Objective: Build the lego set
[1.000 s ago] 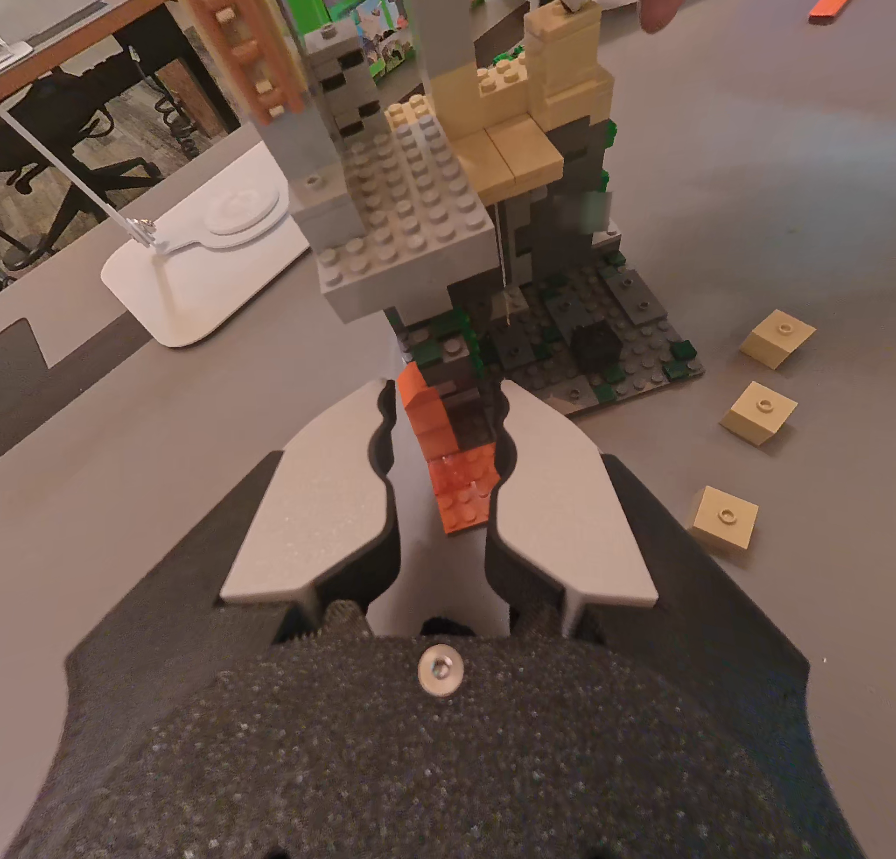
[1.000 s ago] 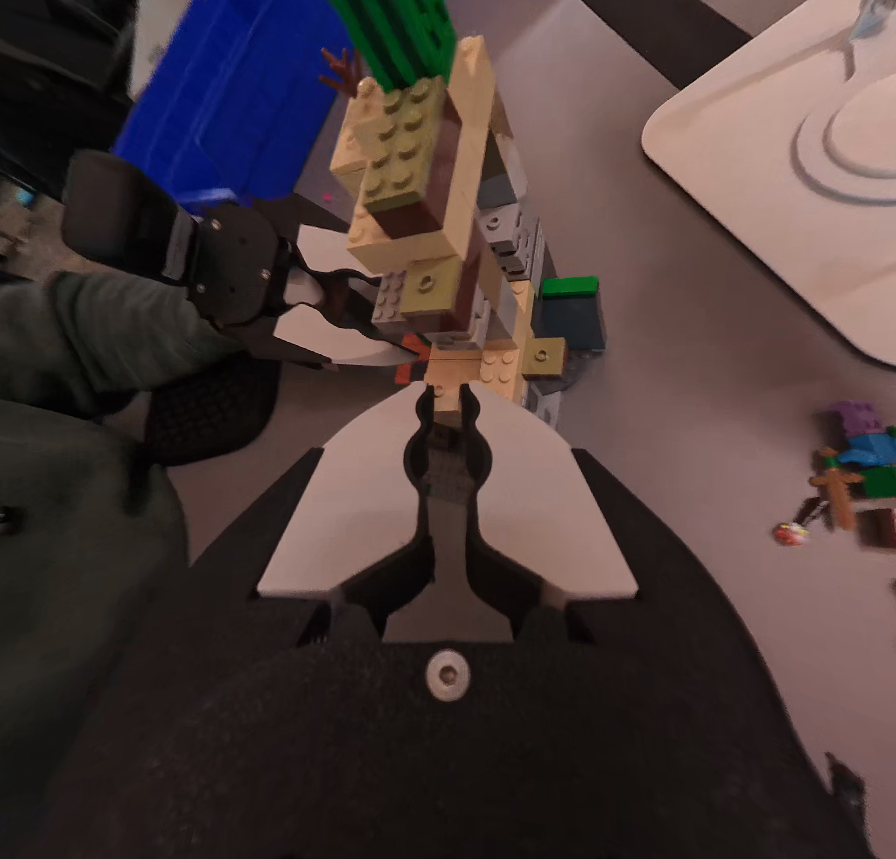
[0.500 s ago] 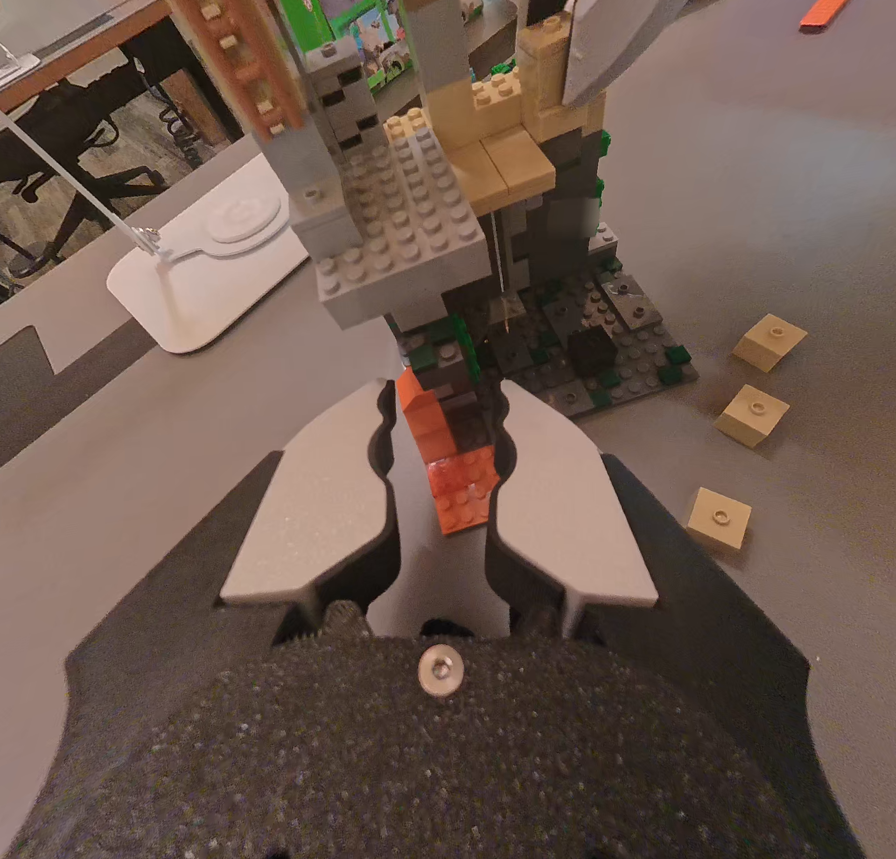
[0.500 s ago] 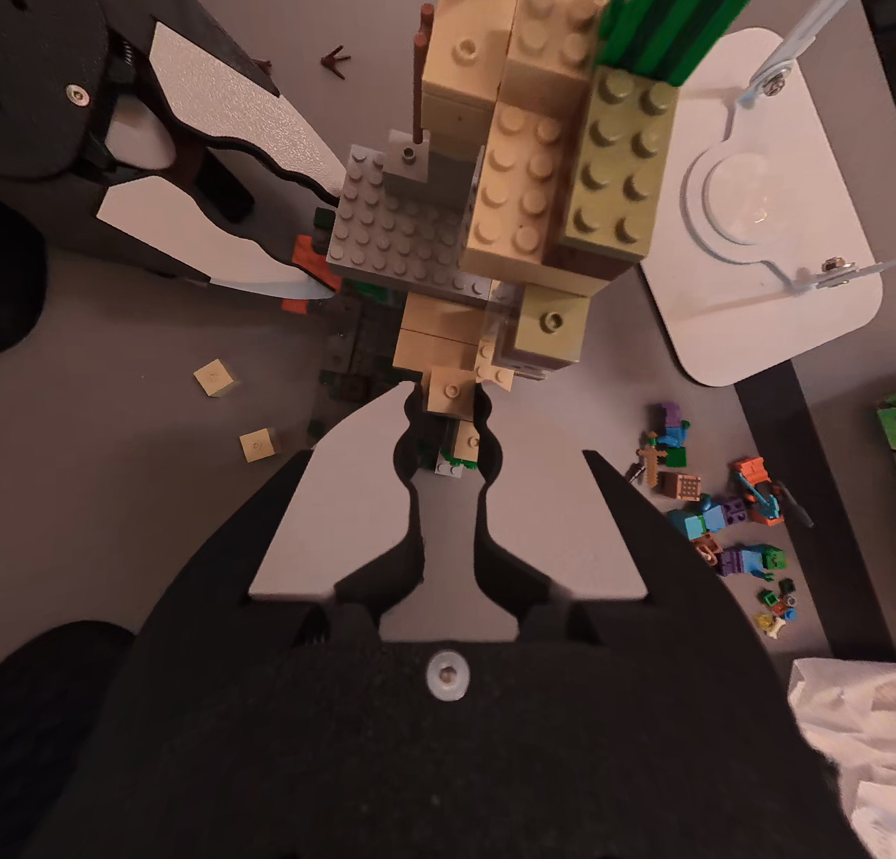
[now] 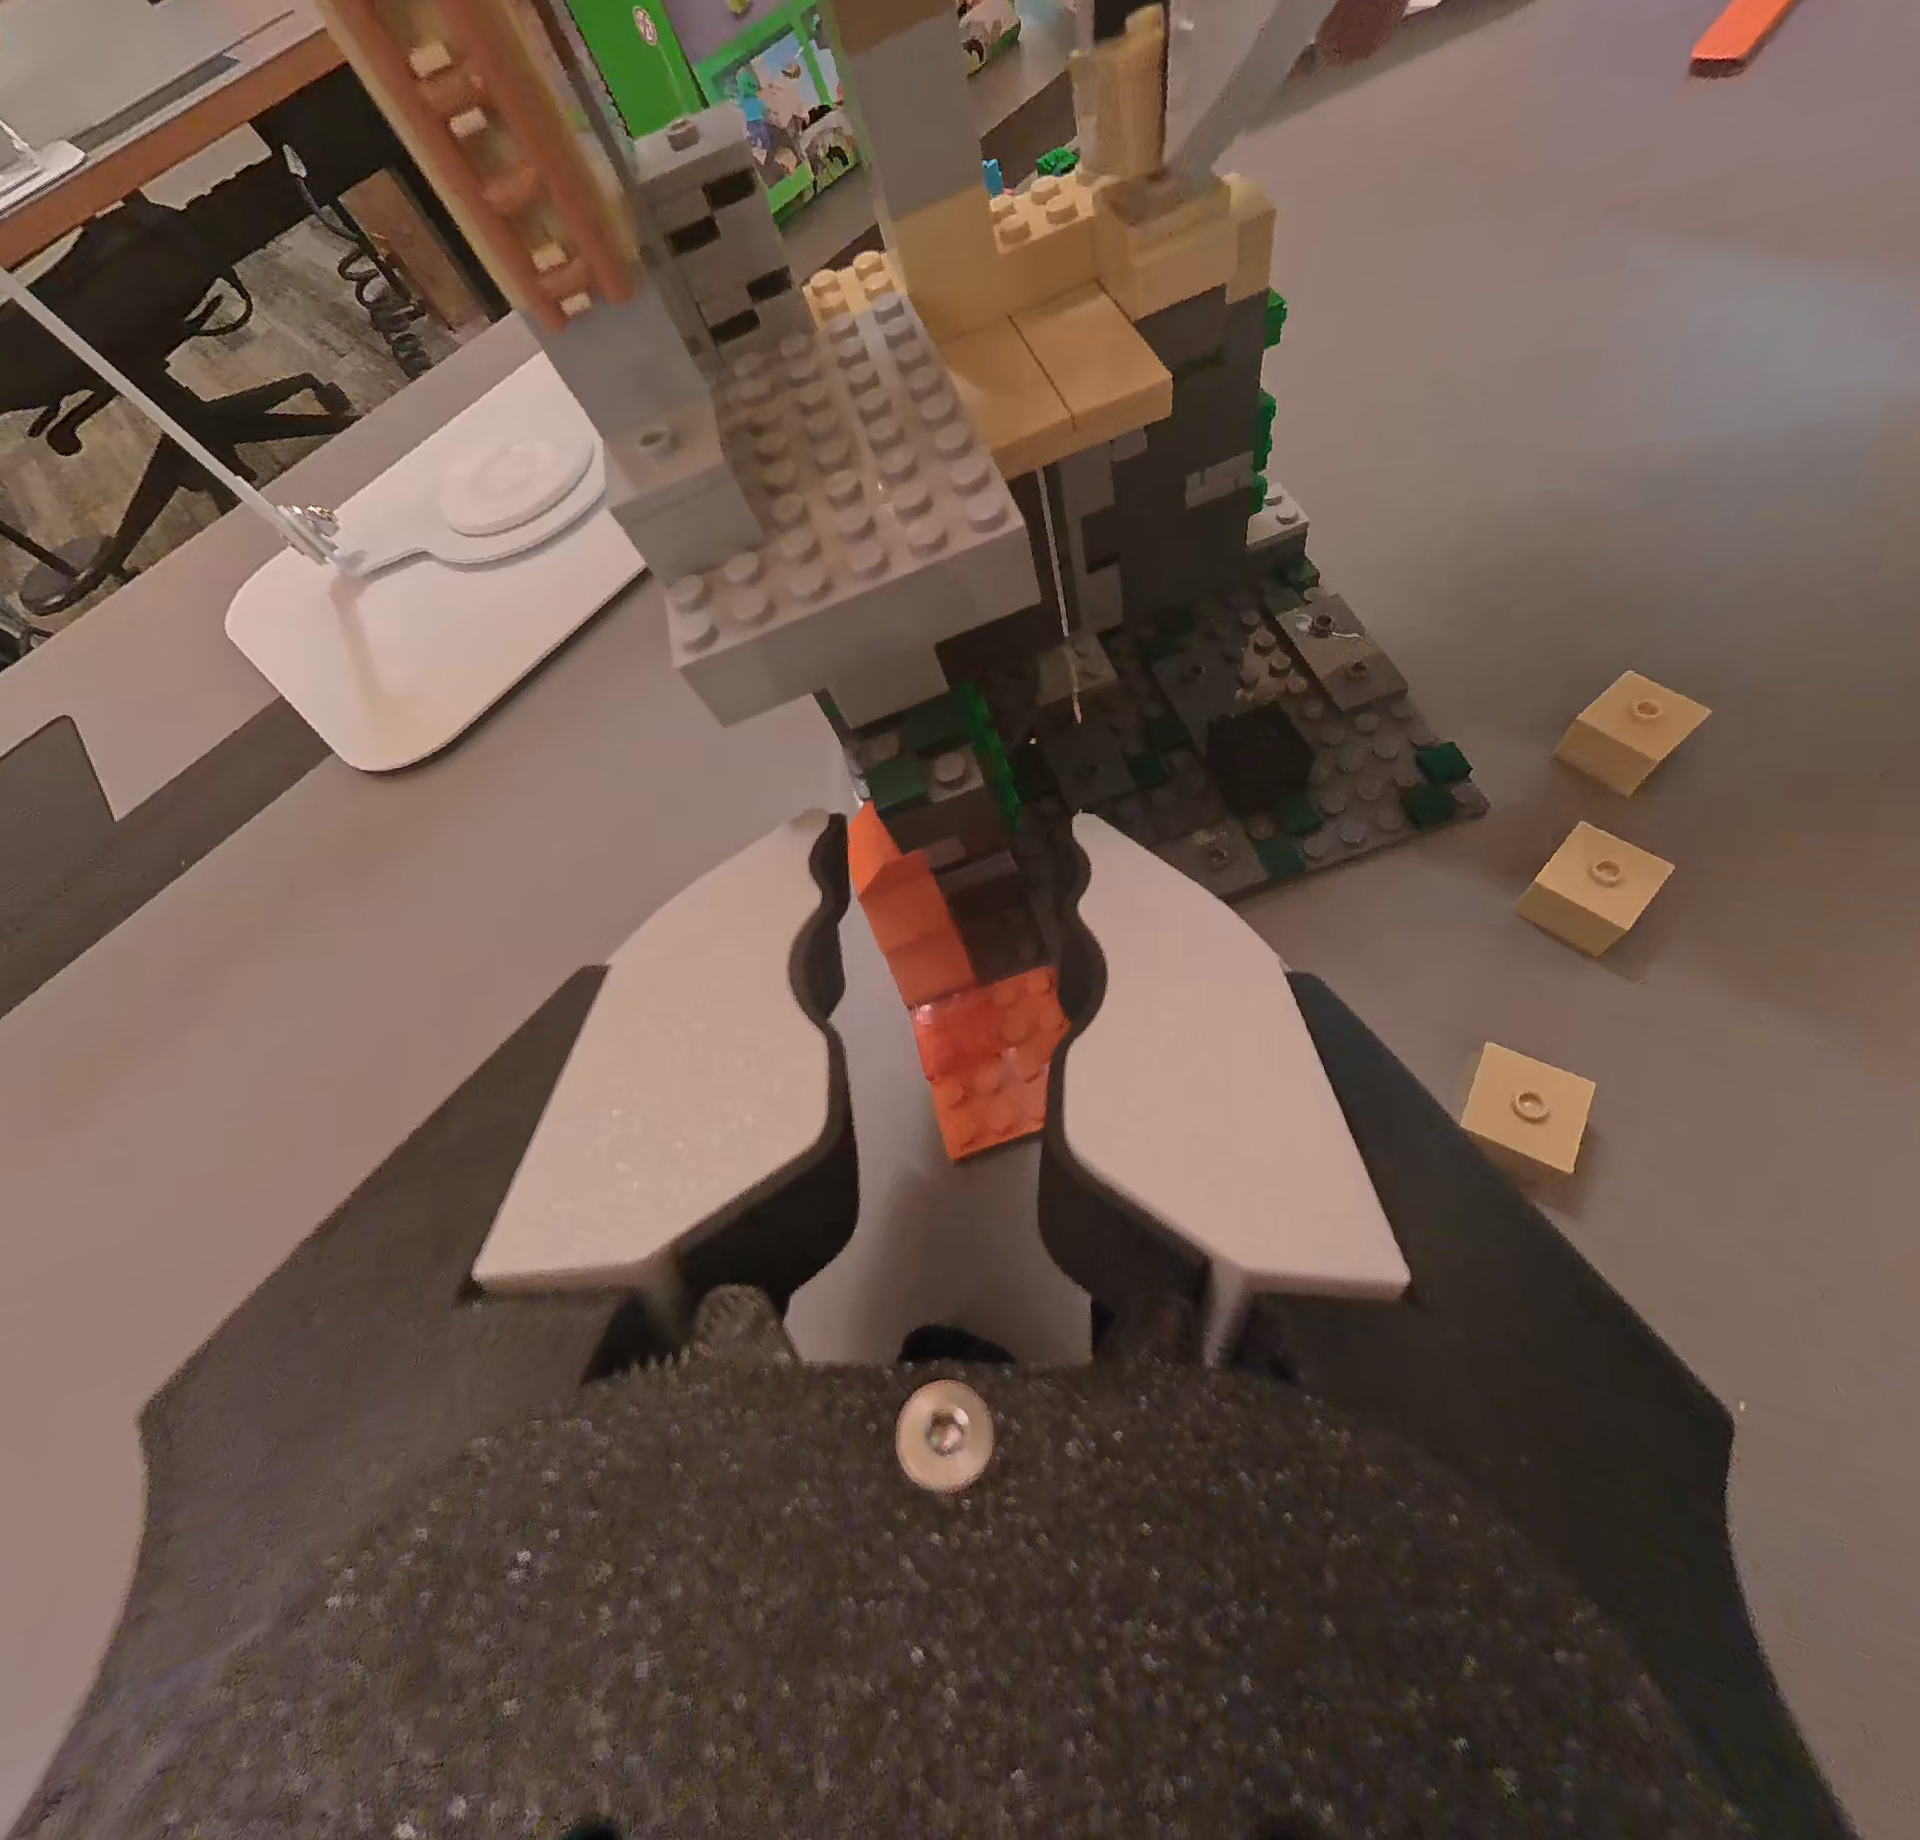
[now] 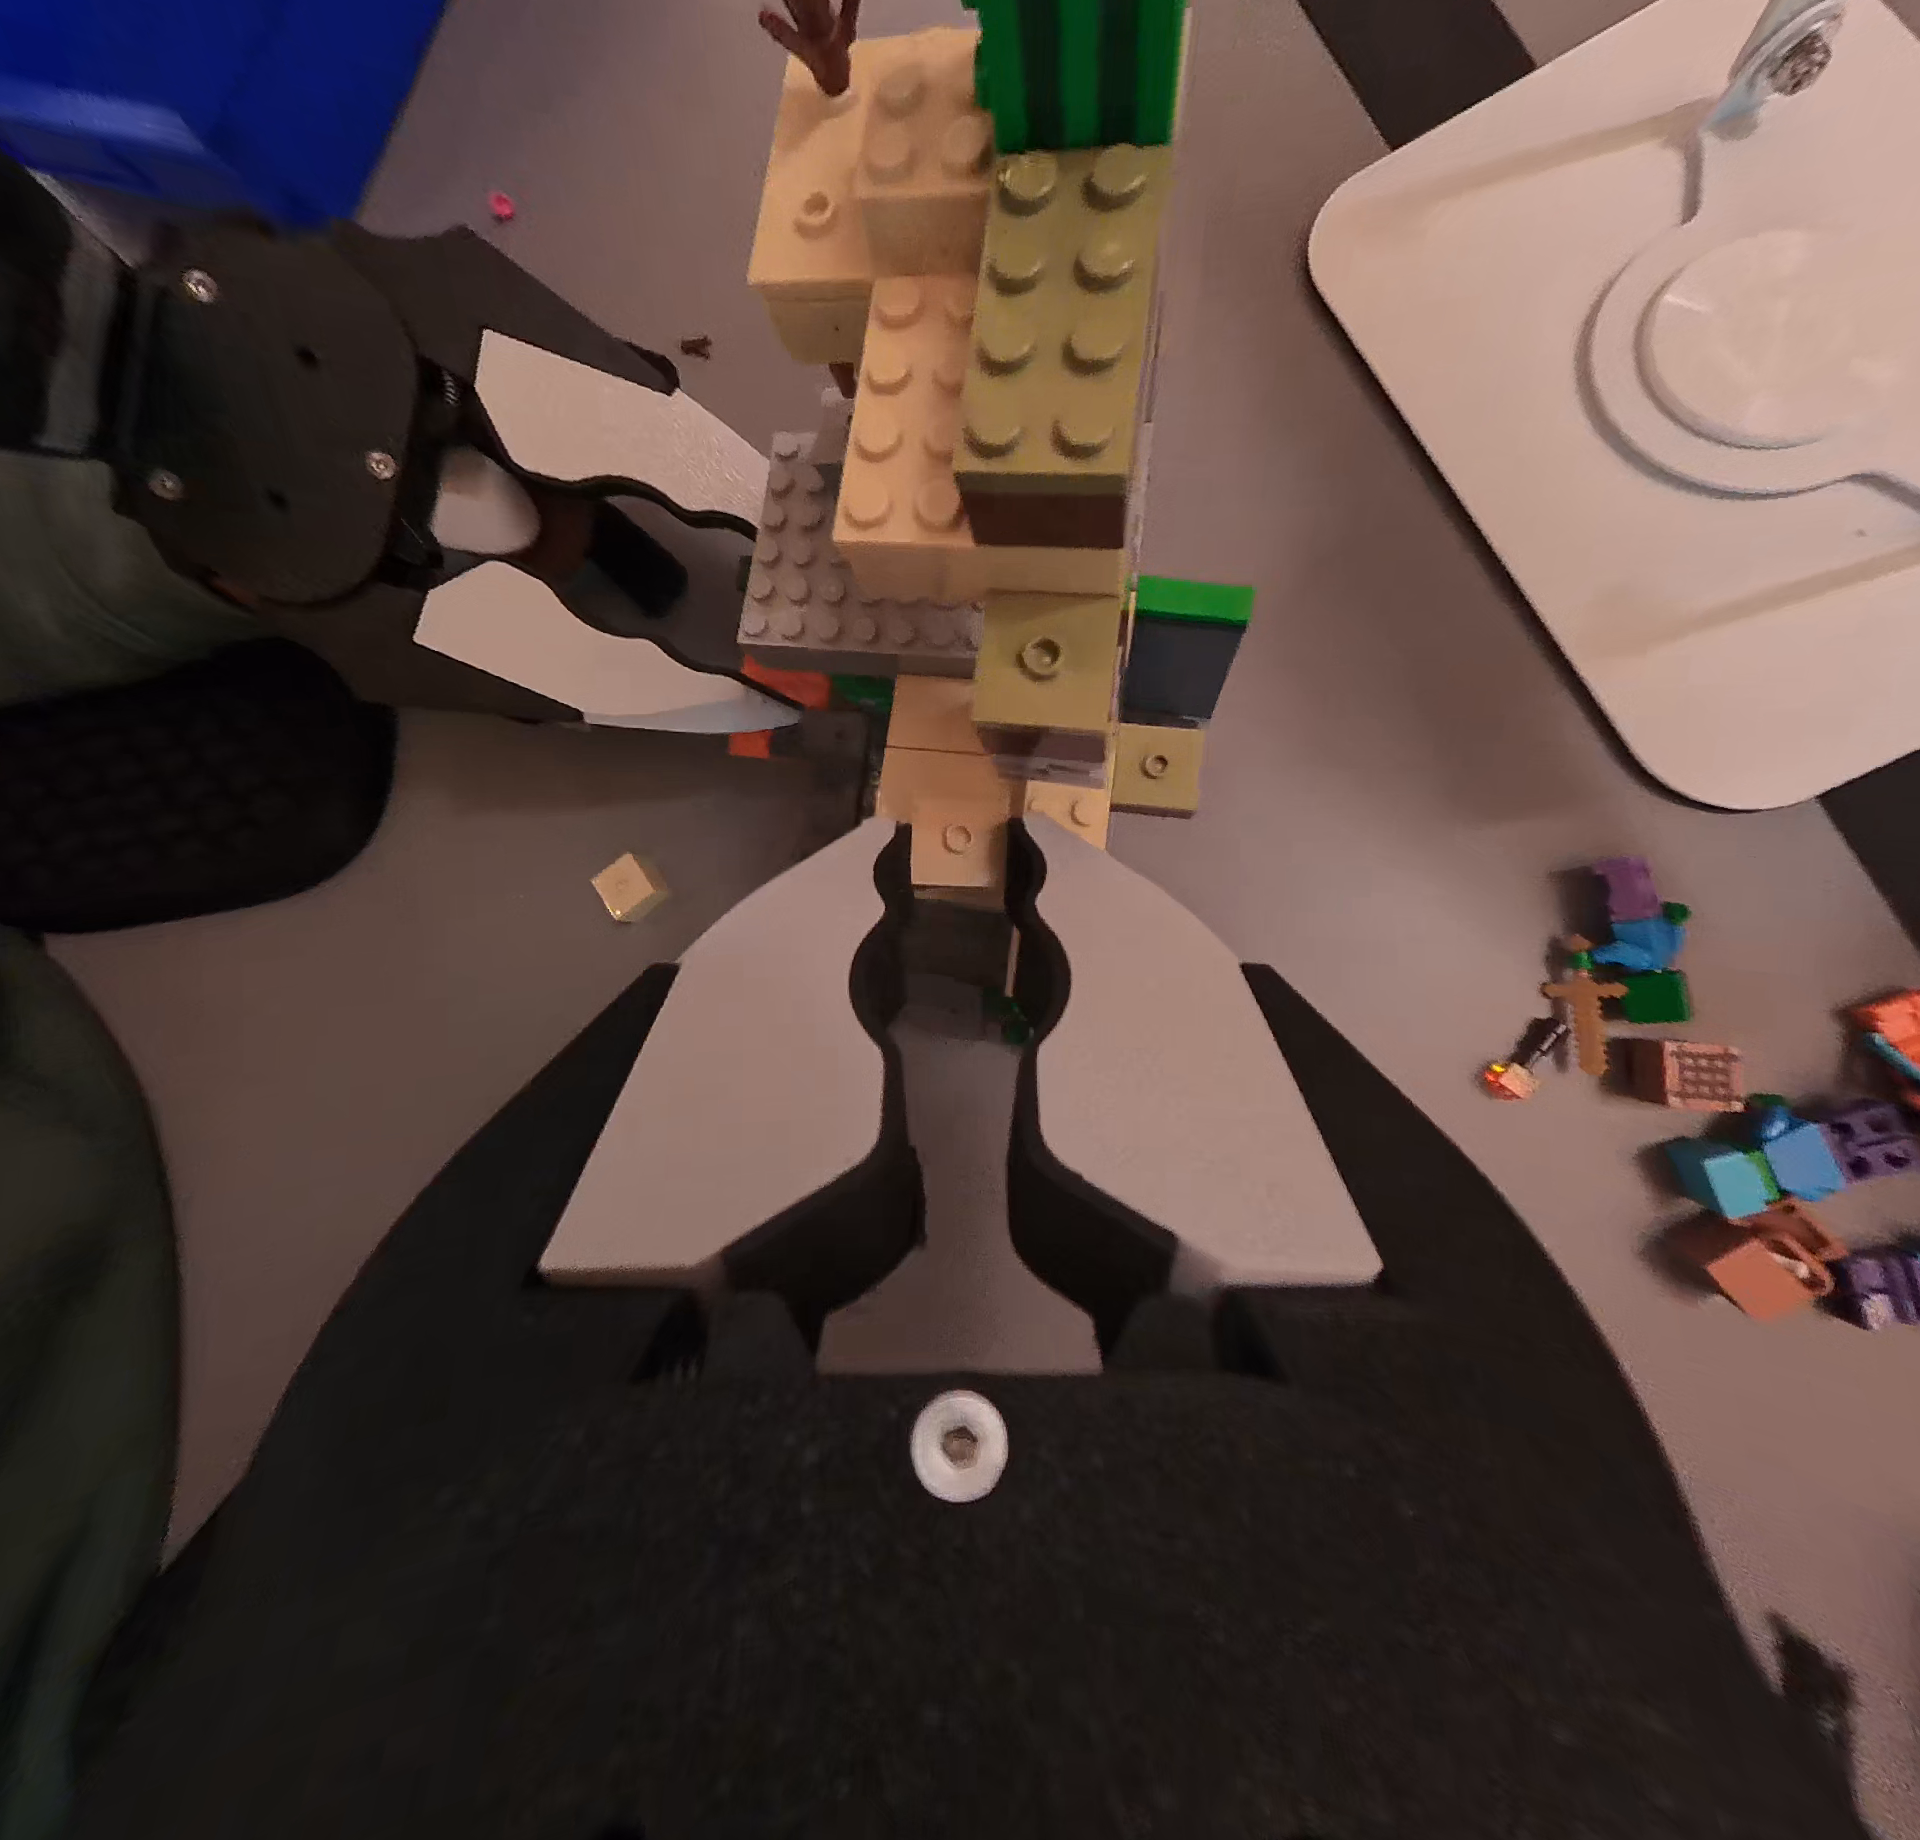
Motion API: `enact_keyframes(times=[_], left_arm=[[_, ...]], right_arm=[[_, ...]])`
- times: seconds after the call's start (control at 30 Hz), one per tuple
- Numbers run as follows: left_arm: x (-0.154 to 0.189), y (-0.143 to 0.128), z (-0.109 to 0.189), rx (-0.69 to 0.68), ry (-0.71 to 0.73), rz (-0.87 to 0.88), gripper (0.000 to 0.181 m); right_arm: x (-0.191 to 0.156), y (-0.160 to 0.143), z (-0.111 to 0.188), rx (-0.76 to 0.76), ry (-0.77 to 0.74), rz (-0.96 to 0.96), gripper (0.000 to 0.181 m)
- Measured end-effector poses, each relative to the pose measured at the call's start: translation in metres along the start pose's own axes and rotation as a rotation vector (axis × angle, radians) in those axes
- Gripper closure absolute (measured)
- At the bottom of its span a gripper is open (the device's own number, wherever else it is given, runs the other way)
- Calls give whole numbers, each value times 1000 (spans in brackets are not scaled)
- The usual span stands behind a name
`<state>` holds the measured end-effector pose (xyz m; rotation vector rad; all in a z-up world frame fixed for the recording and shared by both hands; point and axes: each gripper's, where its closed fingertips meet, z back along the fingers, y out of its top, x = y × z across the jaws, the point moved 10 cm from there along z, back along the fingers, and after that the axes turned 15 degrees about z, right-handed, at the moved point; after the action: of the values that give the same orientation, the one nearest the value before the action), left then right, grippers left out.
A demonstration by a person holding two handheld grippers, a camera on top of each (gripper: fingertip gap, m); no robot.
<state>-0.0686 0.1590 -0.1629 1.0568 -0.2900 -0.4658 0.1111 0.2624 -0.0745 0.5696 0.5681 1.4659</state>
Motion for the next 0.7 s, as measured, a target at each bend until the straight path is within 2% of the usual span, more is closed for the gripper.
enact_keyframes(times=[0.13, 0.33, 0.53, 0.7], left_arm=[[0, 0, -1, -3, -1, -3, 144], [1, 1, 1, 10, 0, -3, 144], [1, 1, 1, 11, 0, -7, 144], [2, 1, 1, 13, 2, -12, 145]], right_arm=[[-2, 3, 5, 44, 47, -28, 165], [-10, 0, 21, 118, -11, 28, 165], [-28, -26, 32, 99, -96, 84, 164], [-37, -55, 27, 77, -140, 71, 164]])
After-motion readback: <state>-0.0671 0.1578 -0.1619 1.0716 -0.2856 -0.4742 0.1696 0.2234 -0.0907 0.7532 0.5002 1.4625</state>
